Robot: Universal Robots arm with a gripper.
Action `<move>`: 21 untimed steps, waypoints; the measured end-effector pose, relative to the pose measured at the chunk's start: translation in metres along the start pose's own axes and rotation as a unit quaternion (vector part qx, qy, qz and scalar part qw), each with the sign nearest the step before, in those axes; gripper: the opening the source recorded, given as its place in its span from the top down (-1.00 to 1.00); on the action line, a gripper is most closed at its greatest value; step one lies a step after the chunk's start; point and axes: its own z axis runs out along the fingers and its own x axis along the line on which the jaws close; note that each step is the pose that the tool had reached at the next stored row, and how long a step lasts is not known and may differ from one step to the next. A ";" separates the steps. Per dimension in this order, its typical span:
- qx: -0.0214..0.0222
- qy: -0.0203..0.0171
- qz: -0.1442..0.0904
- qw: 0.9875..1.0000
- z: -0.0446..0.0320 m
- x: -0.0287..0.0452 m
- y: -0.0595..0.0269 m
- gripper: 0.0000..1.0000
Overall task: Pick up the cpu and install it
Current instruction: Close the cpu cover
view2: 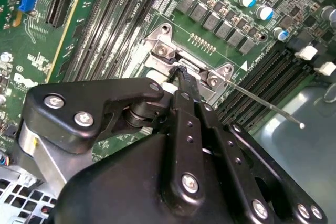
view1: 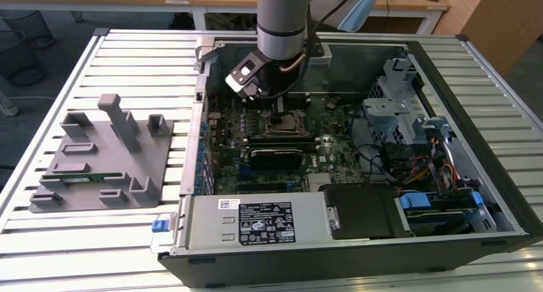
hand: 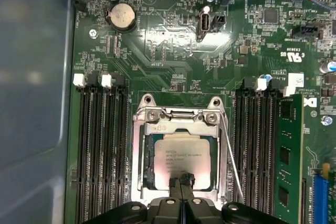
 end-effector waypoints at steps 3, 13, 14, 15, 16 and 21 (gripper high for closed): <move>0.000 0.000 0.000 1.000 0.0011 -0.0001 -0.0001 0.79; 0.000 0.000 0.000 1.000 0.0016 -0.0001 0.0060 0.79; 0.000 0.000 0.000 1.000 0.0013 0.0000 0.0061 0.79; 0.000 0.000 0.000 1.000 0.0006 0.0000 0.0062 0.79; 0.000 0.000 0.000 1.000 -0.0006 0.0000 0.0061 0.79; 0.000 0.000 0.000 1.000 -0.0106 -0.0002 0.0063 0.79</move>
